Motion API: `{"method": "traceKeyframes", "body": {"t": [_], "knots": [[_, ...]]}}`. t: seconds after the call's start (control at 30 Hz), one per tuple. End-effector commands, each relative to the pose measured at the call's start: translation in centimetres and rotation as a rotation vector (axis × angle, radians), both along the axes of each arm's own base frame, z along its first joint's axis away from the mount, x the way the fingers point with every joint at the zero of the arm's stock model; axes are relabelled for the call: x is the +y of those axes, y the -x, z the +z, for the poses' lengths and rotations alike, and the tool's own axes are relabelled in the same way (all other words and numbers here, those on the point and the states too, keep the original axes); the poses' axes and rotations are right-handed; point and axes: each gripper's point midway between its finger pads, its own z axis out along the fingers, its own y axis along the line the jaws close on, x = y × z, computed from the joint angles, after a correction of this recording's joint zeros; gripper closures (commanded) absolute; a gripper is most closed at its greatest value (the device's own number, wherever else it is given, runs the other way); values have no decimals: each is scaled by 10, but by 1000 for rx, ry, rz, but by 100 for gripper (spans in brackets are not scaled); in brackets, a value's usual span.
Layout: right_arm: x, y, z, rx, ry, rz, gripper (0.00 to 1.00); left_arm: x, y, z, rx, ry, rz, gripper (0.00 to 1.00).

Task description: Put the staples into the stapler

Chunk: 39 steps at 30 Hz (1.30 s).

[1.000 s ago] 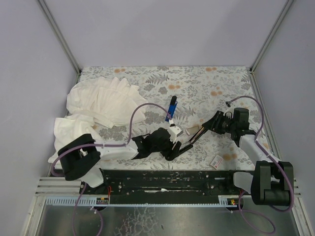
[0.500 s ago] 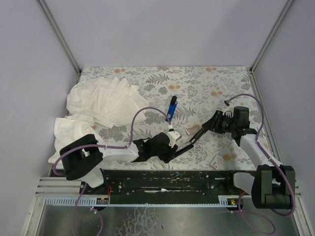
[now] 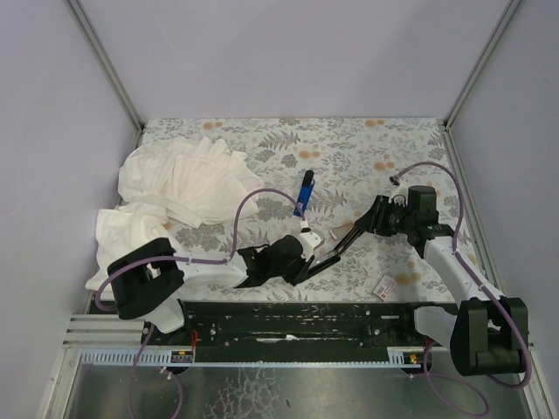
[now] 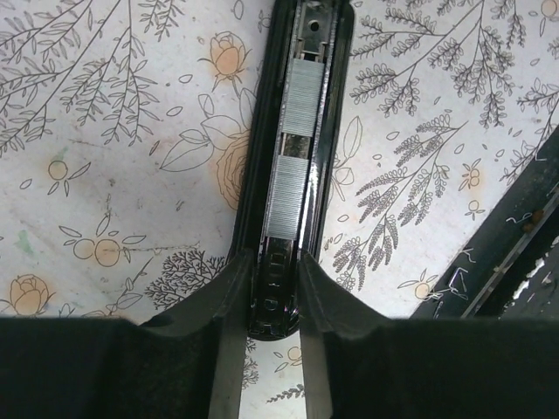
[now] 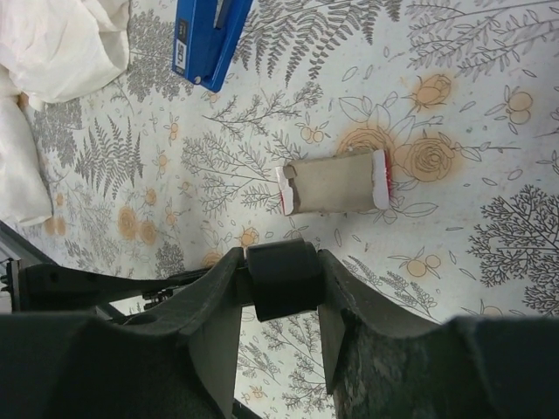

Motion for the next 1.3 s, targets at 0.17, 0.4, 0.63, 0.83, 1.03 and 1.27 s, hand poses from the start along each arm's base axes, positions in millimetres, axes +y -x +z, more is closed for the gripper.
{"method": "traceKeyframes", "body": {"t": [0.17, 0.4, 0.63, 0.83, 1.03, 1.27], "knots": [[28, 4, 44, -62, -53, 140, 40, -15, -6, 4, -43, 31, -43, 84], [37, 10, 63, -76, -99, 181, 23, -16, -6, 5, -44, 35, -49, 86], [40, 9, 78, -96, -138, 164, 16, -17, -6, 6, -47, 31, -54, 87], [23, -1, 59, -34, -53, 48, 16, -19, -8, 8, -52, 35, -48, 87], [22, -1, 56, -22, -66, 25, 15, -19, -8, 11, -52, 40, -49, 87], [16, -4, 55, -34, -42, -18, 15, -16, -6, 22, -57, 63, -48, 60]]}}
